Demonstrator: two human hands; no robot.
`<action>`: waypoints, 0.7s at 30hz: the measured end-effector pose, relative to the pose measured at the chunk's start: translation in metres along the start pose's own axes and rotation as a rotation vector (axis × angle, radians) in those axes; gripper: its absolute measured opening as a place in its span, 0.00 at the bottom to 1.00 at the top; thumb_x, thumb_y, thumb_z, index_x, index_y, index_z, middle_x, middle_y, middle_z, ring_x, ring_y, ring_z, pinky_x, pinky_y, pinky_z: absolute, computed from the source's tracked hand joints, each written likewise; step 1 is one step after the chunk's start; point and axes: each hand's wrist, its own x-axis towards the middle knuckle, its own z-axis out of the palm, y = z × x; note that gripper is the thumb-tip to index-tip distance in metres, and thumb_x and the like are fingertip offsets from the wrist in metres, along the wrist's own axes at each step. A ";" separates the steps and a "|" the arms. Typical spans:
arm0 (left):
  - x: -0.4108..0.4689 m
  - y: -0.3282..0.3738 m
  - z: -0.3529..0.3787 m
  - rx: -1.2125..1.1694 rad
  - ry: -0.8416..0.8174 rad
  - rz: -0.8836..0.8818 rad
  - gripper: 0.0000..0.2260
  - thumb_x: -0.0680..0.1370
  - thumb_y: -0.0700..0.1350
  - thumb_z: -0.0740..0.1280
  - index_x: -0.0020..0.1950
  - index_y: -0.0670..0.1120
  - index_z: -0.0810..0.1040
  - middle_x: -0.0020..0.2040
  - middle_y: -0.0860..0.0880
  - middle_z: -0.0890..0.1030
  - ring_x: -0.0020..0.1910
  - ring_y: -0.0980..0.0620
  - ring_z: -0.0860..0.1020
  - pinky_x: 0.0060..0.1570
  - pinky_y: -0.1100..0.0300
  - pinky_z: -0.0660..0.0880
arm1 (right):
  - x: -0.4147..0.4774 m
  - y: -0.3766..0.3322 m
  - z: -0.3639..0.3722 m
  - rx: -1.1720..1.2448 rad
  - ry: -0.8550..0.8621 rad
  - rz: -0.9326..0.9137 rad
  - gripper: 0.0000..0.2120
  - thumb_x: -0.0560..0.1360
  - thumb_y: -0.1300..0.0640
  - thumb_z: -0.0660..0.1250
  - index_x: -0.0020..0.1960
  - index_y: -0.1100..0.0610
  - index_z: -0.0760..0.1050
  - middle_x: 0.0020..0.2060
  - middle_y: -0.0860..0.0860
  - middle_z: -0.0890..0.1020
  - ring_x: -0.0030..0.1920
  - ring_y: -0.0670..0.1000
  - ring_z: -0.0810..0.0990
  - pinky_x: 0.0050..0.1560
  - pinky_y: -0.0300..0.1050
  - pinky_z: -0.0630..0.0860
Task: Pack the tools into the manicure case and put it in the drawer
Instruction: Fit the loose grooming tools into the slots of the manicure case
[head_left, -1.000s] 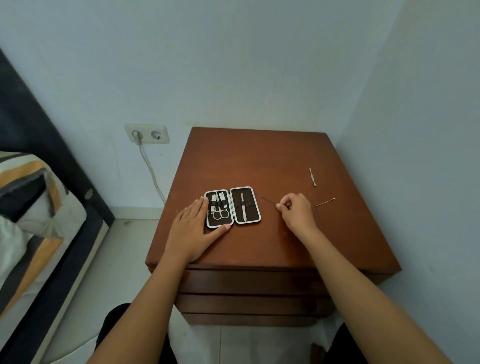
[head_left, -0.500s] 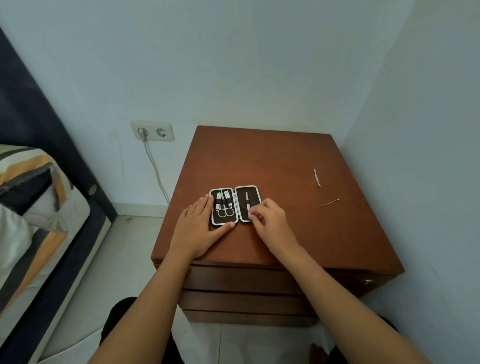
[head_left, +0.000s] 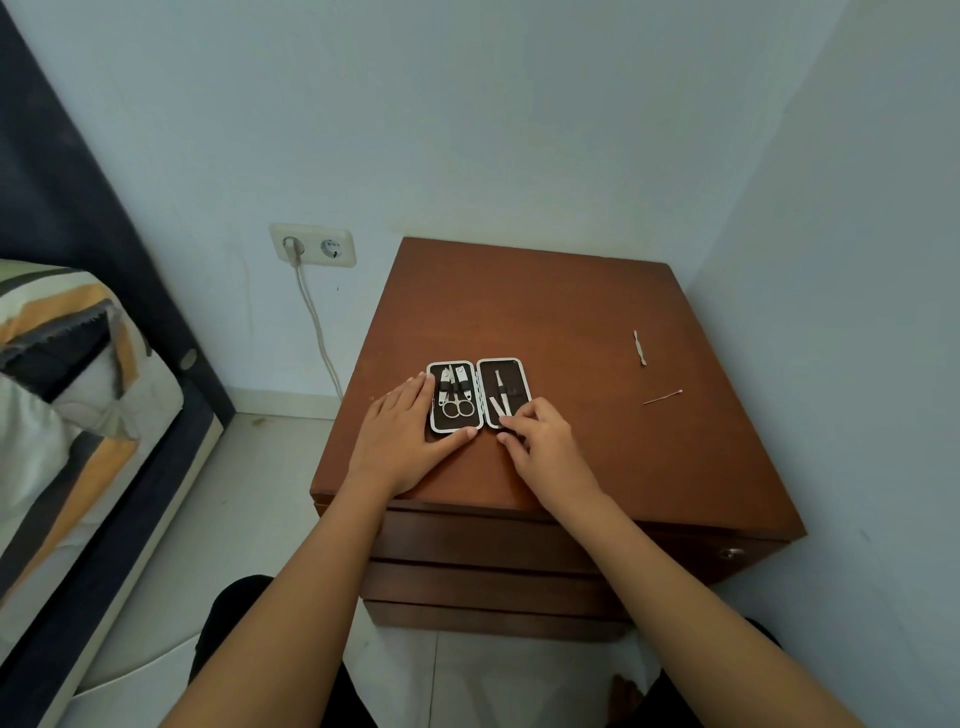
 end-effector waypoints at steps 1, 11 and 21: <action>0.000 0.000 0.000 -0.001 0.000 0.000 0.47 0.65 0.75 0.45 0.77 0.47 0.52 0.77 0.49 0.57 0.75 0.53 0.55 0.71 0.54 0.51 | 0.001 -0.001 -0.001 -0.006 -0.011 0.010 0.12 0.75 0.62 0.66 0.57 0.64 0.78 0.48 0.58 0.75 0.46 0.53 0.74 0.50 0.40 0.69; -0.001 -0.001 0.001 -0.022 0.018 0.005 0.46 0.66 0.74 0.47 0.77 0.47 0.53 0.77 0.50 0.58 0.75 0.53 0.55 0.71 0.53 0.50 | 0.006 -0.004 0.000 -0.213 -0.113 -0.062 0.17 0.77 0.56 0.62 0.65 0.58 0.72 0.54 0.55 0.72 0.55 0.55 0.69 0.57 0.48 0.72; -0.002 0.002 -0.002 -0.034 0.013 0.000 0.40 0.73 0.69 0.56 0.77 0.47 0.52 0.77 0.49 0.56 0.75 0.52 0.54 0.72 0.54 0.49 | -0.014 0.001 -0.004 -0.312 -0.066 -0.107 0.19 0.76 0.50 0.54 0.63 0.55 0.73 0.62 0.51 0.75 0.63 0.53 0.70 0.55 0.50 0.73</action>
